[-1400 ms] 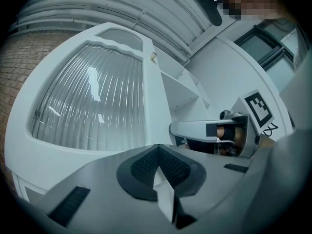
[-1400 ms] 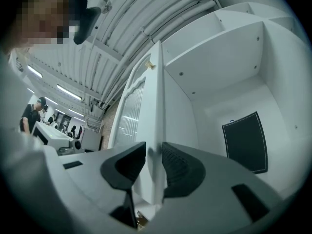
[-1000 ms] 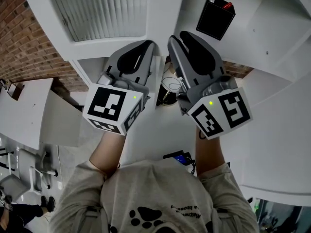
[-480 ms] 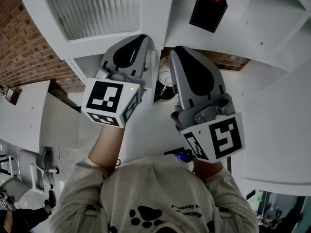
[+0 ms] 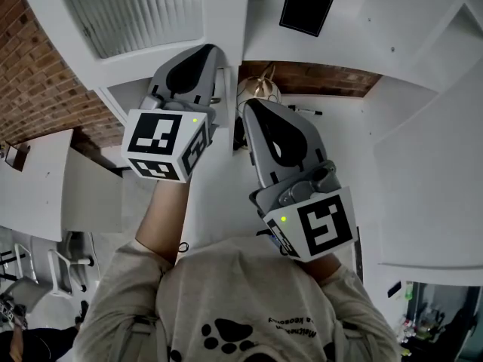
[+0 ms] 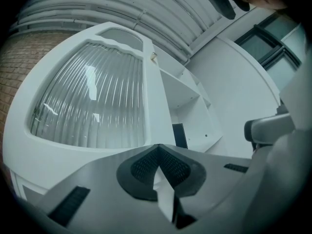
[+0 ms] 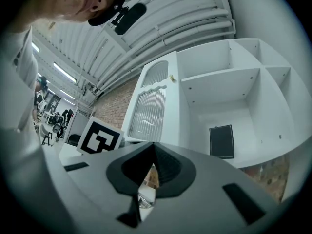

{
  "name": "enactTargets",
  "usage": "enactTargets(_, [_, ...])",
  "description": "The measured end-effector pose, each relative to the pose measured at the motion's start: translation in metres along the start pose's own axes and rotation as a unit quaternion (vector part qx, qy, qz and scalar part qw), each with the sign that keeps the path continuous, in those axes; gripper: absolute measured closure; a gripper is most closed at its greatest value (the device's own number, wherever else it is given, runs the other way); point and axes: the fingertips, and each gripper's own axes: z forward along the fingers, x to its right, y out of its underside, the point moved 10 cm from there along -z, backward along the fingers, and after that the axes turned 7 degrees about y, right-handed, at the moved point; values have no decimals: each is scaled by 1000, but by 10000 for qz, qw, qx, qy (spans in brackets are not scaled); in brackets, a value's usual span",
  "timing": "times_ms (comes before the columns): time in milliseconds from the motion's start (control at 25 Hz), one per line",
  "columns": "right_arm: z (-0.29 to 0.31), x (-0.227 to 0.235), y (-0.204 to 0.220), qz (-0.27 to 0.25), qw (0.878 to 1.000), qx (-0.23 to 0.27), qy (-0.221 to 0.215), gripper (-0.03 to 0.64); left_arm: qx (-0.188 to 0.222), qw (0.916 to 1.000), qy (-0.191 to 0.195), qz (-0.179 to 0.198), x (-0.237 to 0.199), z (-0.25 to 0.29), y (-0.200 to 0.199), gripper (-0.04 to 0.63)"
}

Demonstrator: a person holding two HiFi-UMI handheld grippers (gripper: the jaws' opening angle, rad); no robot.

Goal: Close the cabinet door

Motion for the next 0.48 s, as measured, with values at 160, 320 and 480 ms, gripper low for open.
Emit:
enactTargets(160, [-6, -7, 8, 10, 9998, -179, 84, 598, -155, 9999, 43, -21, 1, -1, 3, 588])
enactTargets(320, [-6, -11, 17, 33, 9992, -363, 157, 598, -247, 9997, 79, -31, 5, -9, 5, 588])
enactTargets(480, [-6, -17, 25, 103, 9986, -484, 176, 598, -293, 9995, 85, -2, 12, -27, 4, 588])
